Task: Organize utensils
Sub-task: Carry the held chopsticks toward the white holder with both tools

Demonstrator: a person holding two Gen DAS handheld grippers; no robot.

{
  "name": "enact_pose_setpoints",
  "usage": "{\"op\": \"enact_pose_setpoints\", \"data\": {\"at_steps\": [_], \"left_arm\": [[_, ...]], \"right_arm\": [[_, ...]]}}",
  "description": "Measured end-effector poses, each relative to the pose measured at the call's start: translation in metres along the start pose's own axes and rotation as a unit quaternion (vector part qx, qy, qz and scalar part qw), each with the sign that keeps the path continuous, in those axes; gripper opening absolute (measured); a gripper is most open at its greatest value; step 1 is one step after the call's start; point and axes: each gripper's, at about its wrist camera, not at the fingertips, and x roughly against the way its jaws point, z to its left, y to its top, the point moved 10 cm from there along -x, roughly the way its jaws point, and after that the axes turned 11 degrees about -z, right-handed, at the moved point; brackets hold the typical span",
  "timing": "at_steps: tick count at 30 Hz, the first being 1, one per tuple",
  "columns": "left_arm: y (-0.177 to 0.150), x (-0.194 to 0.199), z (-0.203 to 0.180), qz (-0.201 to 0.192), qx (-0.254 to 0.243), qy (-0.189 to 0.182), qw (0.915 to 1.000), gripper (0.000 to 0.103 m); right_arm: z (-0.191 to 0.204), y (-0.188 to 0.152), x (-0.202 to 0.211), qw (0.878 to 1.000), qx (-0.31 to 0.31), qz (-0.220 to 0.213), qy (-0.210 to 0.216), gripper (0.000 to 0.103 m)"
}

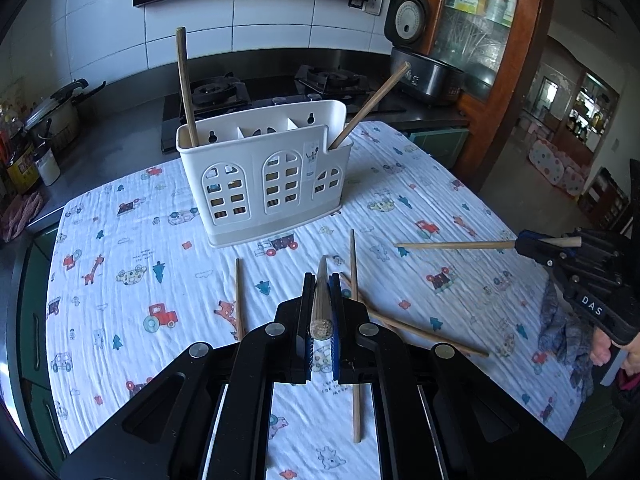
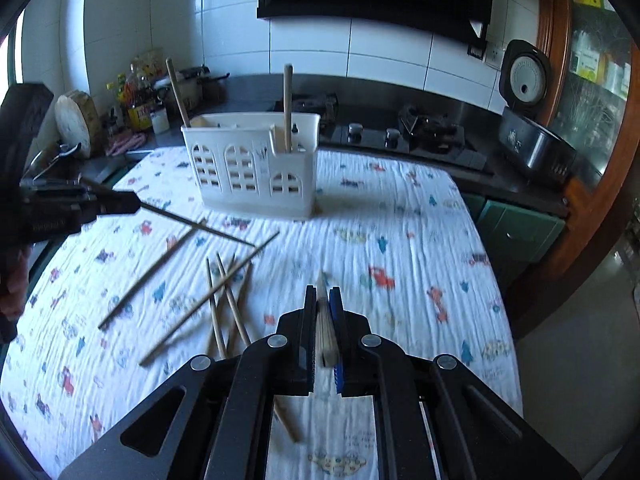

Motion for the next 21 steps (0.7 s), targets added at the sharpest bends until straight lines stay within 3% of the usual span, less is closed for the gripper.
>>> {"op": "enact_pose_setpoints", "data": {"at_steps": [12, 21], "left_arm": [[0.04, 0.012, 0.005, -0.017, -0.021, -0.002, 0.9996, 0.005], [0.097, 0.041, 0.007, -0.053, -0.041, -0.004, 0.9977, 0.005]], "right_arm": [[-0.012, 0.086, -0.012, 0.998, -0.036, -0.006, 0.046, 0.007], [-0.016, 0.167, -0.012, 0.997, -0.012, -0.007, 0.069, 0.007]]}}
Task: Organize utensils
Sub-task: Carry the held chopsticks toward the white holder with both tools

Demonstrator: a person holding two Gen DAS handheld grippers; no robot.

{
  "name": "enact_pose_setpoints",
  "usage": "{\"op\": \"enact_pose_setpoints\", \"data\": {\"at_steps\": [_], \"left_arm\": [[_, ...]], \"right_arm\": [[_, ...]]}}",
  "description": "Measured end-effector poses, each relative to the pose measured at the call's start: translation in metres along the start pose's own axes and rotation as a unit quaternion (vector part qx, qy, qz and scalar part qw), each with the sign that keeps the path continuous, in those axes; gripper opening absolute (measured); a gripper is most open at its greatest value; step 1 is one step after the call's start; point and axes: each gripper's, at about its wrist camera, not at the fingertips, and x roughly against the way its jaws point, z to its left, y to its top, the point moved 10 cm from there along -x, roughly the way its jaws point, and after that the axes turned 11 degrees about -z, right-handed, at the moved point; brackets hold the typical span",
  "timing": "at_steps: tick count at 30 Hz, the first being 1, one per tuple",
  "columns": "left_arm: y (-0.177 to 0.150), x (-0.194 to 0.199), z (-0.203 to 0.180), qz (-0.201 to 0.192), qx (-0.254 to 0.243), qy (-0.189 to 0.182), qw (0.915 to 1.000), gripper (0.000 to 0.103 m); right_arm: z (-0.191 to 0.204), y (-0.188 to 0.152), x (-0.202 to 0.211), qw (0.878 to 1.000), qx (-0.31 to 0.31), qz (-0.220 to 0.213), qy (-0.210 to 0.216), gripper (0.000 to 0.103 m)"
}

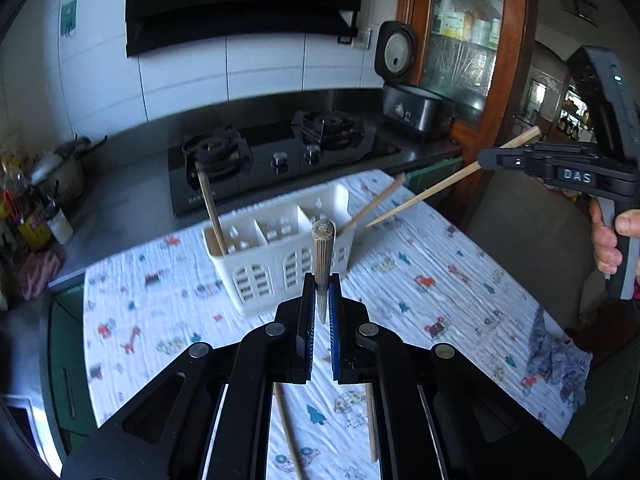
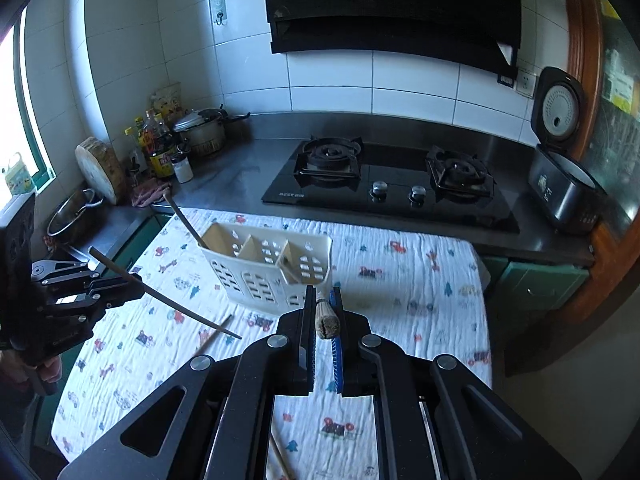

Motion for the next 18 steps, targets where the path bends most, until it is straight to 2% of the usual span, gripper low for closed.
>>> {"op": "enact_pose_setpoints", "data": {"at_steps": [5, 10, 16, 18], "left_arm": [[0.047, 0.025, 0.004, -0.042, -0.02, 0.008, 0.9989, 0.005], [0.09, 0.037, 0.014, -0.08, -0.042, 0.04, 0.995, 0.005], [0.106, 0.016, 0.034, -0.088, -0.046, 0.079, 0.992, 0.005], [0.105, 0.005, 0.04, -0.081, -0.039, 0.081, 0.9927, 0.005]], "right_arm": [[0.006, 0.019, -0.009, 0.999, 0.029, 0.014, 0.0, 0.007], [0.01, 0.029, -0.022, 0.999, 0.032, 0.026, 0.007, 0.007], [0.015, 0.033, -0.041, 0.998, 0.043, 0.053, 0.003, 0.007], [0.018, 0.034, -0.045, 0.997, 0.046, 0.058, 0.005, 0.007]]}}
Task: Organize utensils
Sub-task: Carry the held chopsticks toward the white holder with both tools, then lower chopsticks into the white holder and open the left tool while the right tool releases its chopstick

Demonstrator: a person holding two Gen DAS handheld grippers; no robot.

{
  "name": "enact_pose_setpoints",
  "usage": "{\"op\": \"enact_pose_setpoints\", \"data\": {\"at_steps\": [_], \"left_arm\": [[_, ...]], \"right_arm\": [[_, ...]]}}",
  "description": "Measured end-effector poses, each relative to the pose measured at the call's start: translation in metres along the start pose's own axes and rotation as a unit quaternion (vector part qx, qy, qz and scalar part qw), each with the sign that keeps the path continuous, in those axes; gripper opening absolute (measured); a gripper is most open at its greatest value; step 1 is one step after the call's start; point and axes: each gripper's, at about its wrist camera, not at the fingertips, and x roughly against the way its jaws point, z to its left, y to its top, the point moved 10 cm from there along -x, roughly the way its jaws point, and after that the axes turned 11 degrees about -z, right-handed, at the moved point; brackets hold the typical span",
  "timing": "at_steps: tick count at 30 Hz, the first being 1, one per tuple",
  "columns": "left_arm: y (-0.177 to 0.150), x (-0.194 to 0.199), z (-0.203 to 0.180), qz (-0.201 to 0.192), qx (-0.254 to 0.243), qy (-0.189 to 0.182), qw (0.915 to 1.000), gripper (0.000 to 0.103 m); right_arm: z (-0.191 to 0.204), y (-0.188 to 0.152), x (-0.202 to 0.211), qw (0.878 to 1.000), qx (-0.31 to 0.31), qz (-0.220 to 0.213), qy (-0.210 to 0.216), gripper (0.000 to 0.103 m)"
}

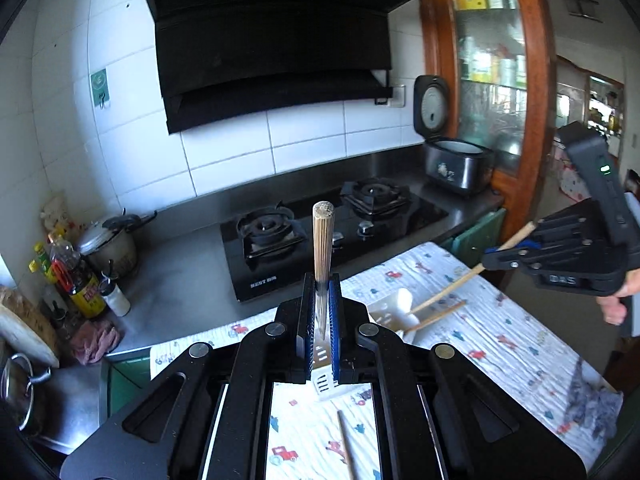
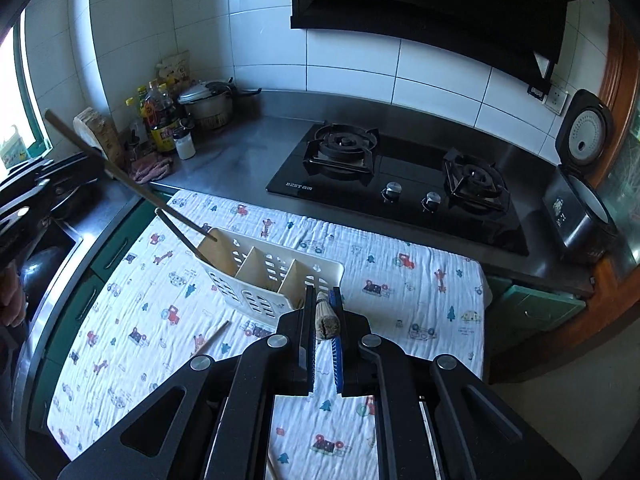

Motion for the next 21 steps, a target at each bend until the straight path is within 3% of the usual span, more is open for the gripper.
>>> {"op": "enact_pose_setpoints", "data": {"at_steps": [11, 21], "left_arm": [[-0.052, -0.064, 0.023, 0.08, 0.033, 0.012, 0.9962, 0.005], [-0.072, -0.074, 0.029, 0.1, 0.043, 0.013, 0.994, 0.007]], "right_arm": [[0.007, -0.006, -0.034, 0.999, 0.01, 0.043, -0.005, 0.007], [0.011, -0.016, -0.055, 0.998, 0.003, 0.061, -0.004, 0.008]]}}
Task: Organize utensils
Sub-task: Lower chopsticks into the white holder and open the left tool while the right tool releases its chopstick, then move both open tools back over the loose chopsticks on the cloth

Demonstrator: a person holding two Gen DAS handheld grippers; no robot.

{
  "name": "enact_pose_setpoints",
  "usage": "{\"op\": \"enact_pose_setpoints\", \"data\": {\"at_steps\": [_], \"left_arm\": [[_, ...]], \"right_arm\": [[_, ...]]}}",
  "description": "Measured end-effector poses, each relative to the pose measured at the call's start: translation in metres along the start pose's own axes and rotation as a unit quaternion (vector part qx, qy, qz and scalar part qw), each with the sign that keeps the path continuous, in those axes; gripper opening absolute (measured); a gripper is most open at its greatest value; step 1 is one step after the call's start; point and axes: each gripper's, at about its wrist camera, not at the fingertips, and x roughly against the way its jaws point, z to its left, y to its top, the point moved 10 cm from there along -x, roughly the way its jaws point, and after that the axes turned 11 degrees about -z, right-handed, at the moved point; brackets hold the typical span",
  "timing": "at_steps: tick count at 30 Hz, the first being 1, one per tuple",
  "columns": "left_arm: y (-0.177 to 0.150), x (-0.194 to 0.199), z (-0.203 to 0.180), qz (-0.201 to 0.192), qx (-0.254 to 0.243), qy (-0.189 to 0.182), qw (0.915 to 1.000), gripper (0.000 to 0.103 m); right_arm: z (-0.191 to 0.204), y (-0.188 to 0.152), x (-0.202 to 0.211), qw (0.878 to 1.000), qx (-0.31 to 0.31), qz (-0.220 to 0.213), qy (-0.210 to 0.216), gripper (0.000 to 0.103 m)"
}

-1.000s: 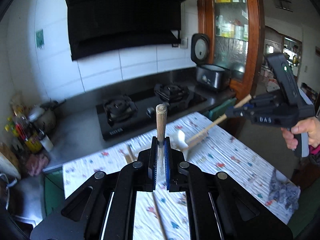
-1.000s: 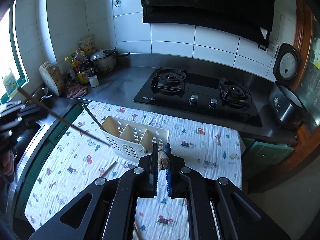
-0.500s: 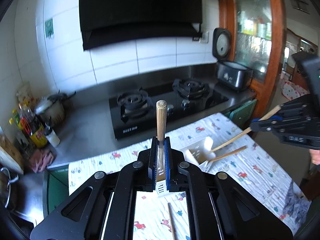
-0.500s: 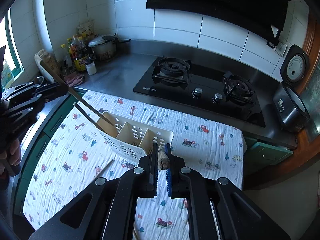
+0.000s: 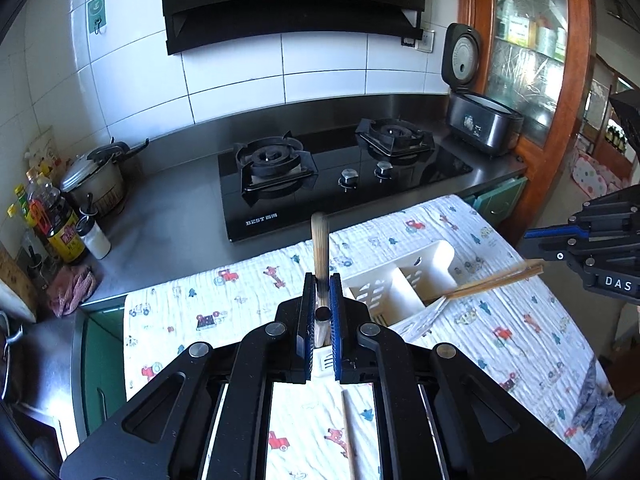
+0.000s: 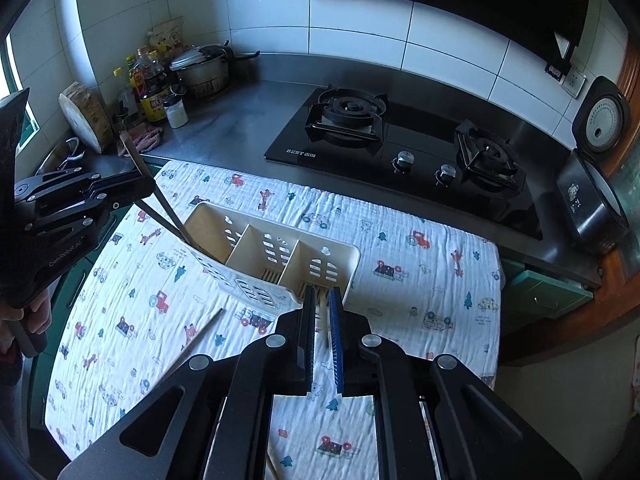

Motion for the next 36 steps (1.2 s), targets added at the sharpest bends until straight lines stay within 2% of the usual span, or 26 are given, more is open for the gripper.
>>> {"op": "enact_pose_setpoints", "data": {"at_steps": [5, 7, 9, 10, 12, 18, 25, 36], "left_arm": [[0.002, 0.004, 0.001, -0.007, 0.002, 0.001, 1.0, 0.009], [0.004, 0.009, 0.002, -0.012, 0.006, 0.002, 0.9999, 0.02], [0.007, 0.015, 0.001, -0.02, 0.006, 0.002, 0.9998, 0.024], [0.009, 0.02, 0.001, -0.024, 0.007, 0.003, 0.9997, 0.029], [0.012, 0.031, 0.0, -0.037, 0.005, 0.005, 0.9993, 0.035], [0.008, 0.062, -0.003, -0.061, 0.01, 0.005, 0.9981, 0.041], [-0.03, 0.083, -0.015, -0.054, 0.02, -0.009, 0.9983, 0.042], [-0.13, 0.086, -0.055, 0.001, 0.022, -0.054, 0.9983, 0.042]], "right_arm": [[-0.001, 0.002, 0.0, 1.0, -0.002, -0.007, 0.001, 0.009], [-0.003, 0.004, 0.005, 1.0, -0.002, -0.016, -0.003, 0.01], [-0.006, 0.007, 0.013, 1.0, -0.005, -0.028, -0.006, 0.019], [-0.007, 0.008, 0.019, 0.999, -0.006, -0.036, -0.008, 0.023], [-0.01, 0.009, 0.032, 0.999, -0.01, -0.052, -0.01, 0.024], [-0.015, -0.005, 0.073, 0.994, -0.029, -0.101, -0.013, 0.033], [-0.004, -0.064, 0.091, 0.993, -0.043, -0.111, 0.002, 0.033], [0.01, -0.176, 0.073, 0.994, -0.069, -0.083, 0.015, 0.033]]}}
